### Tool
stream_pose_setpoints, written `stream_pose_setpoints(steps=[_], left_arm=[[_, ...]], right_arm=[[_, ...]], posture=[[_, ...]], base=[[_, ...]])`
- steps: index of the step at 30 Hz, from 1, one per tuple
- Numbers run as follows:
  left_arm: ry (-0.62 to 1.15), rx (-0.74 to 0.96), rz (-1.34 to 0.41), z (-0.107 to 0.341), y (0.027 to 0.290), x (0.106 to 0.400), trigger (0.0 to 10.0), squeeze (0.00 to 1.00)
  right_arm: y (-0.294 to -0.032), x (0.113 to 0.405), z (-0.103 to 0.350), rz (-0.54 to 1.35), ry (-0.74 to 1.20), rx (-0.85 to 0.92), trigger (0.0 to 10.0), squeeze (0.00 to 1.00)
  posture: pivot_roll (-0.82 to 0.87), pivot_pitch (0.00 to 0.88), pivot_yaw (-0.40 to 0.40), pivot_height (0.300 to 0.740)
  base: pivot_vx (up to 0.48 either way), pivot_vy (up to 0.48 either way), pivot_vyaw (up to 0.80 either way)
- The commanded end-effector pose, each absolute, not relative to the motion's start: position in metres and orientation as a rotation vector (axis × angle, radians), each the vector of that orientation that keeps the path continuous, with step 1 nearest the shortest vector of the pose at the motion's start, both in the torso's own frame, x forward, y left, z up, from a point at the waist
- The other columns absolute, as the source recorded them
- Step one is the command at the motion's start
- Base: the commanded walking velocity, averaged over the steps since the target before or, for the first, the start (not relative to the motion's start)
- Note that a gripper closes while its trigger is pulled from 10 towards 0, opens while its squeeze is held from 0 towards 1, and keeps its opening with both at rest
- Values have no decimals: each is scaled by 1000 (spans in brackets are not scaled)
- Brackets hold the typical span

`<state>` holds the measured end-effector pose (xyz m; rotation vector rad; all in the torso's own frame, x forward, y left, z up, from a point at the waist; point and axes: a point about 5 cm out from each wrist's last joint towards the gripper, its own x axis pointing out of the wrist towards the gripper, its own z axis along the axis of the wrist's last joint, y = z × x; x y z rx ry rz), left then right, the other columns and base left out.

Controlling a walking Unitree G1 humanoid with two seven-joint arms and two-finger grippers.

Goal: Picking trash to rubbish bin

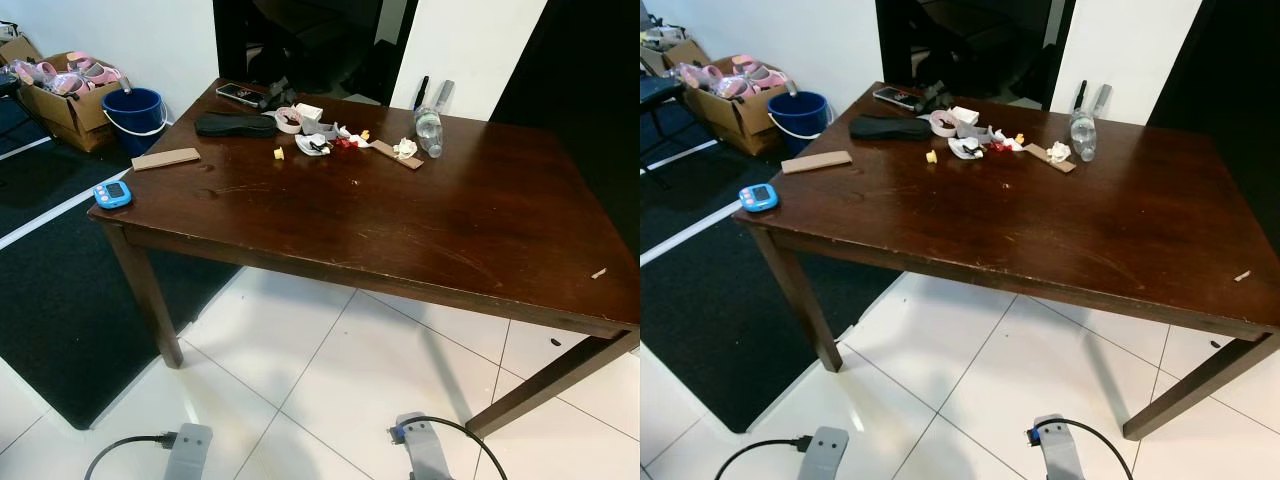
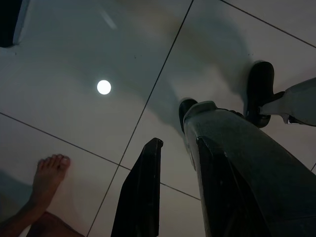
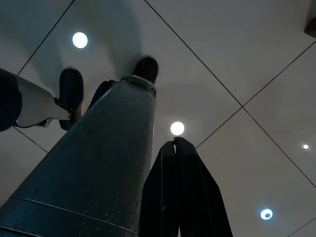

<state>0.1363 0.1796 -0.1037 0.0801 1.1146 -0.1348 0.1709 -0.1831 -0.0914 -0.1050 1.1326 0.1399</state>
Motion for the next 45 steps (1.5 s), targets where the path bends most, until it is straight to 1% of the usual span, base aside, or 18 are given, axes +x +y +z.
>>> stream_pose_setpoints(steps=[1, 13, 21, 45], left_arm=[[1185, 74, -163, -110, 176, 119, 10000, 0], [1181, 59, -162, -110, 171, 119, 10000, 0], [1181, 62, -167, -111, 170, 118, 10000, 0], [1169, 56, -173, -109, 170, 124, 10000, 0]], right_arm=[[-186, 165, -94, 128, 1150, -100, 10000, 0], [-186, 165, -93, 133, 1151, -115, 10000, 0], [-186, 165, -93, 132, 1144, -79, 10000, 0], [-186, 165, -93, 113, 1147, -55, 10000, 0]], posture=[[114, 37, -68, 740], [117, 40, -78, 740], [115, 52, -75, 740], [109, 46, -71, 740]], base=[[0, 0, 0], [0, 0, 0], [0, 0, 0], [0, 0, 0]])
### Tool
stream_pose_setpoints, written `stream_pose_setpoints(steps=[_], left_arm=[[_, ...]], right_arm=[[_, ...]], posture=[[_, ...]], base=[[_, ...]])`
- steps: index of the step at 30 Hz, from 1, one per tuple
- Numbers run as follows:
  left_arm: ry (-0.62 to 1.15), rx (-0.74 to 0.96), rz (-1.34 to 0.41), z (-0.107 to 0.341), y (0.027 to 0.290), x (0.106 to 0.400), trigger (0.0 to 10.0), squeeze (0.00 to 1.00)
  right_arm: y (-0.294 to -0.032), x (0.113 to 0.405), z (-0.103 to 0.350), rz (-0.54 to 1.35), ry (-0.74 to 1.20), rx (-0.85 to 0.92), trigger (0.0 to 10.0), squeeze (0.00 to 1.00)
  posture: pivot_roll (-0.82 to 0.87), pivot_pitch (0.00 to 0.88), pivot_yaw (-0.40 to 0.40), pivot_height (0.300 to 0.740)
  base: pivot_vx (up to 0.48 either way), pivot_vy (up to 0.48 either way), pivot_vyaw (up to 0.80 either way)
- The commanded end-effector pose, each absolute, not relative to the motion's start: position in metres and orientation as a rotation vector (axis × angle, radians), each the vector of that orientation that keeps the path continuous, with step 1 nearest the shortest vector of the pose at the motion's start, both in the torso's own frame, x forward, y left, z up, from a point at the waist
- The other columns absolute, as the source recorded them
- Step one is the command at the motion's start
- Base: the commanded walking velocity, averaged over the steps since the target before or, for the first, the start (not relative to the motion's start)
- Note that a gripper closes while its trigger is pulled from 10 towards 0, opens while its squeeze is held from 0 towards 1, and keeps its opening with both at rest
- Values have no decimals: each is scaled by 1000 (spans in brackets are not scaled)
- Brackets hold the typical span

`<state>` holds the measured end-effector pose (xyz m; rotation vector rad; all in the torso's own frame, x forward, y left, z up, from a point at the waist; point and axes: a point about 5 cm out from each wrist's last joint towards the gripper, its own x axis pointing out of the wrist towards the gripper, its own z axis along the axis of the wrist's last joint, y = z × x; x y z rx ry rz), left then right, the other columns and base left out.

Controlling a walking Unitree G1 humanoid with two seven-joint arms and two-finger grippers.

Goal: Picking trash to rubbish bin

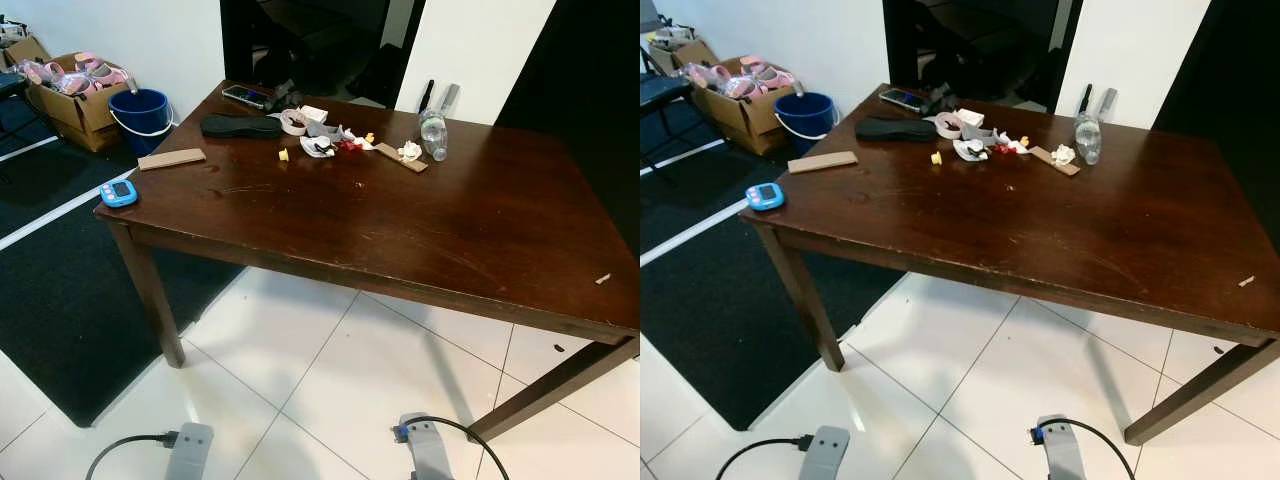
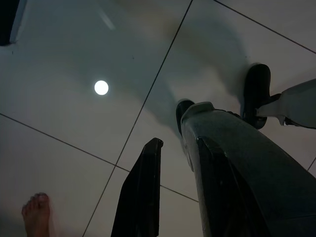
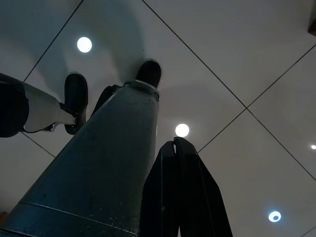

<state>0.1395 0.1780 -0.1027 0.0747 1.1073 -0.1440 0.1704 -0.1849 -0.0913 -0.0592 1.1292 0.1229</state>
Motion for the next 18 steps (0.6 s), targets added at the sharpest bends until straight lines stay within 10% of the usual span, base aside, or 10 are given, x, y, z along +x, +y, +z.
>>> stream_pose_setpoints(steps=[1, 18], left_arm=[[1169, 56, -173, -109, 170, 124, 10000, 0], [1164, 63, -183, -108, 170, 127, 10000, 0]], right_arm=[[-186, 165, -93, 113, 1147, -55, 10000, 0], [-186, 165, -94, 106, 1148, -46, 10000, 0]], posture=[[109, 42, -70, 740], [99, 37, -65, 740]], base=[[0, 0, 0], [0, 0, 0]])
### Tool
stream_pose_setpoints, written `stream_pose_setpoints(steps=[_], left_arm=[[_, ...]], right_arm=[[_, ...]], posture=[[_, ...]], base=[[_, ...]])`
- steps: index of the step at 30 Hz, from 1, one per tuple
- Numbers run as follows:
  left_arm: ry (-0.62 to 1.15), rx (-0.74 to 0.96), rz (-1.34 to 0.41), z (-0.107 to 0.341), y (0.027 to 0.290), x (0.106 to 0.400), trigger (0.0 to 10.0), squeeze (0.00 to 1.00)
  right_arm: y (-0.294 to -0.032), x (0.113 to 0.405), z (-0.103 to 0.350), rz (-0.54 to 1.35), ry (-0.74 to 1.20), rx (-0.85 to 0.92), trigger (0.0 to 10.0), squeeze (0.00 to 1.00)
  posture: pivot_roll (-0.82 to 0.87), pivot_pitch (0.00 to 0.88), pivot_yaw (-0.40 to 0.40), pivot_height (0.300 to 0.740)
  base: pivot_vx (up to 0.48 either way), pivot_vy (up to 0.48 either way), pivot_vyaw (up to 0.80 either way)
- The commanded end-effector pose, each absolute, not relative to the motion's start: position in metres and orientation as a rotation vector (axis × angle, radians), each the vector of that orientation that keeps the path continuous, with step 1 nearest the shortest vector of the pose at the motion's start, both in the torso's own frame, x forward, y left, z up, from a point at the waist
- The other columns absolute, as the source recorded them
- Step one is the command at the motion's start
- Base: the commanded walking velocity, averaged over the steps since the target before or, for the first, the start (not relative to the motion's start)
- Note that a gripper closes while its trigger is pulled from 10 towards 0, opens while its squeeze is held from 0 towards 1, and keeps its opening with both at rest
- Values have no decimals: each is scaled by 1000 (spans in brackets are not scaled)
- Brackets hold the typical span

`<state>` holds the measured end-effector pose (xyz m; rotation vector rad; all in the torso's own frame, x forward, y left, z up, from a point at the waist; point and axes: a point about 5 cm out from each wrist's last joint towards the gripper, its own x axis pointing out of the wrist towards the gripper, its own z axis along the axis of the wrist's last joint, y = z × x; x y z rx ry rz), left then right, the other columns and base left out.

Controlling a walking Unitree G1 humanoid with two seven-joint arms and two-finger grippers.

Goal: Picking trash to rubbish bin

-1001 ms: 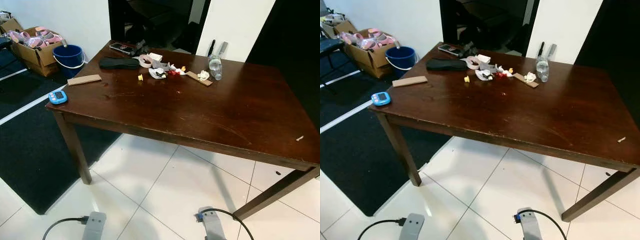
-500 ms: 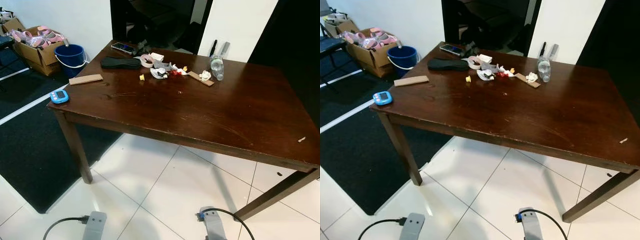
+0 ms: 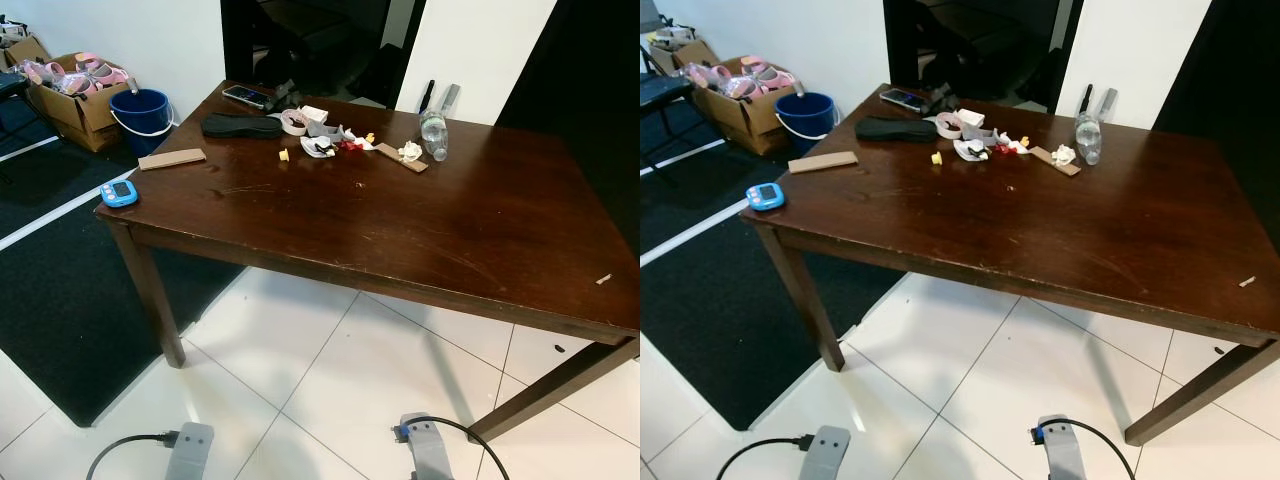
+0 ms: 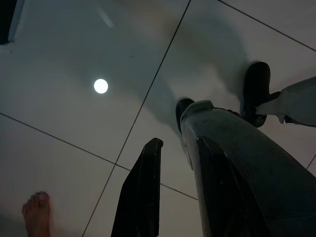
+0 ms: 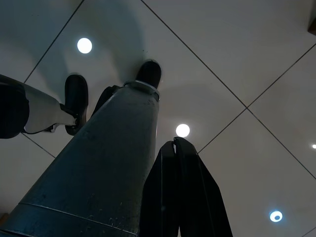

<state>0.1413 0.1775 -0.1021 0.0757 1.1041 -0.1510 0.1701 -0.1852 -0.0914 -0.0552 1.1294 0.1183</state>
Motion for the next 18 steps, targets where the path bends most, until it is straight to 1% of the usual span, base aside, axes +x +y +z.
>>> stream_pose_setpoints(steps=[1, 18], left_arm=[[1164, 62, -183, -108, 170, 127, 10000, 0], [1164, 65, -179, -108, 171, 127, 10000, 0]], right_arm=[[-186, 165, -94, 106, 1148, -45, 10000, 0], [-186, 165, -94, 107, 1148, -41, 10000, 0]], posture=[[99, 37, -65, 740], [101, 39, -65, 740]], base=[[0, 0, 0], [0, 0, 0]])
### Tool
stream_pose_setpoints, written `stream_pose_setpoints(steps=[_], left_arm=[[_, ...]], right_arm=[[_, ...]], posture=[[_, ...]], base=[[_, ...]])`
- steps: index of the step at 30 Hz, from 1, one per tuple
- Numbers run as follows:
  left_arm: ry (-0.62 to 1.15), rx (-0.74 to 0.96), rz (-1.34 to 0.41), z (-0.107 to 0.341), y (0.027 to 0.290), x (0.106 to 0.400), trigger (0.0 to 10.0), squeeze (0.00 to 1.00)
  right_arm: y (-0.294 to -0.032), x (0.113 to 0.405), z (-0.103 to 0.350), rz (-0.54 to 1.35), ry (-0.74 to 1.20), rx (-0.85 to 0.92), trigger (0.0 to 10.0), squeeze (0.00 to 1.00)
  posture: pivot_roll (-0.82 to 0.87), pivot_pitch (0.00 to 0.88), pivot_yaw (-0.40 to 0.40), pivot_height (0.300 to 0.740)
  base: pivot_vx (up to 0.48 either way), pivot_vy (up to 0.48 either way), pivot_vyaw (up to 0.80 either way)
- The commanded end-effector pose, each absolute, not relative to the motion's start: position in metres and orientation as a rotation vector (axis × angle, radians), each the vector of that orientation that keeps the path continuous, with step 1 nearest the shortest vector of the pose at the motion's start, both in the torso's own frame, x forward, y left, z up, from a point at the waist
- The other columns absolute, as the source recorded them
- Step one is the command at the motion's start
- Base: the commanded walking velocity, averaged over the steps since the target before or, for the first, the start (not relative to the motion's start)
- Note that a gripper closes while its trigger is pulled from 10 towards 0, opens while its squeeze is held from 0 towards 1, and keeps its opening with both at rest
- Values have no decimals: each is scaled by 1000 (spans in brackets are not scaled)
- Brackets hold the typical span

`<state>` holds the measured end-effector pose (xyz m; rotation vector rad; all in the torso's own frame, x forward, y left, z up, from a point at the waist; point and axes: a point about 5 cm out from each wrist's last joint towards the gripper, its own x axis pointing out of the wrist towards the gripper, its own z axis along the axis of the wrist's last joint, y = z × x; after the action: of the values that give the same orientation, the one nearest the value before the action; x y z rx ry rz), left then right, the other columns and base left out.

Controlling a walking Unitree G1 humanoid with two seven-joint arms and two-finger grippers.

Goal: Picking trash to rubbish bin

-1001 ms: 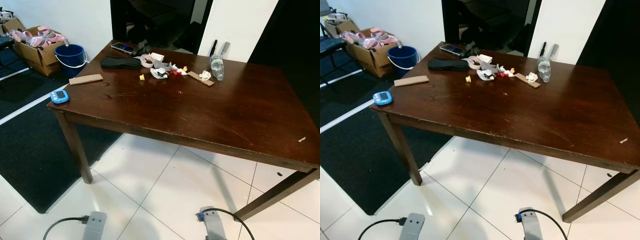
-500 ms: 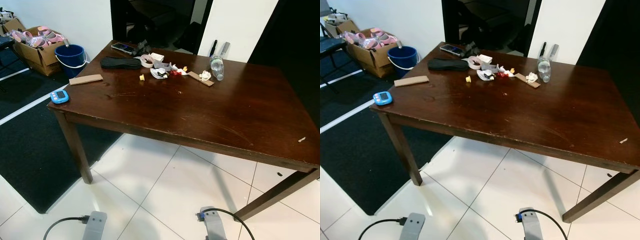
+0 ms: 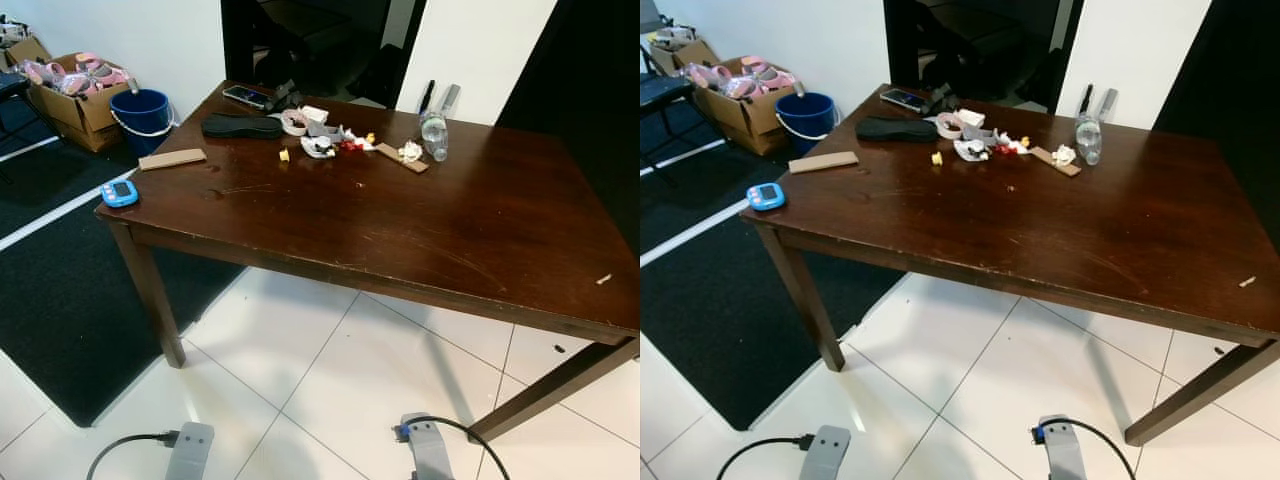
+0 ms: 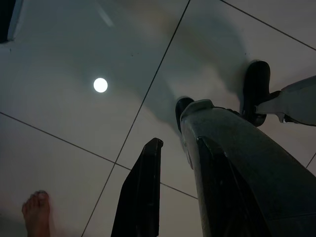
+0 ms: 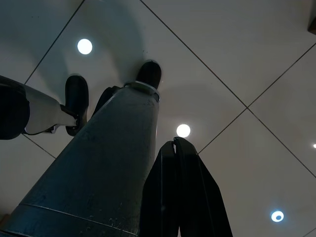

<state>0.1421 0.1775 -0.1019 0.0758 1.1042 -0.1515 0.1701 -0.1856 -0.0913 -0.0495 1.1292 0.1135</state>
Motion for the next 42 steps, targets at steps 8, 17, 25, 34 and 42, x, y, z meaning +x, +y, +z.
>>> stream_pose_setpoints(steps=[8, 17, 25, 34, 42], left_arm=[[1165, 65, -182, -108, 171, 127, 10000, 0], [1161, 53, -181, -107, 170, 128, 10000, 0], [1153, 56, -189, -107, 168, 132, 10000, 0], [1153, 58, -196, -106, 167, 132, 10000, 0], [1156, 70, -195, -105, 174, 133, 10000, 0]], right_arm=[[-186, 165, -94, 106, 1150, -39, 10000, 0], [-187, 165, -94, 103, 1151, -40, 10000, 0], [-187, 165, -93, 102, 1150, -37, 10000, 0], [-187, 165, -93, 103, 1150, -44, 10000, 0], [-188, 165, -93, 107, 1151, -52, 10000, 0]], posture=[[101, 39, -65, 740], [95, 45, -65, 740], [95, 45, -65, 740], [90, 38, -65, 740], [90, 33, -65, 740]], base=[[0, 0, 0], [0, 0, 0], [0, 0, 0], [0, 0, 0], [0, 0, 0]])
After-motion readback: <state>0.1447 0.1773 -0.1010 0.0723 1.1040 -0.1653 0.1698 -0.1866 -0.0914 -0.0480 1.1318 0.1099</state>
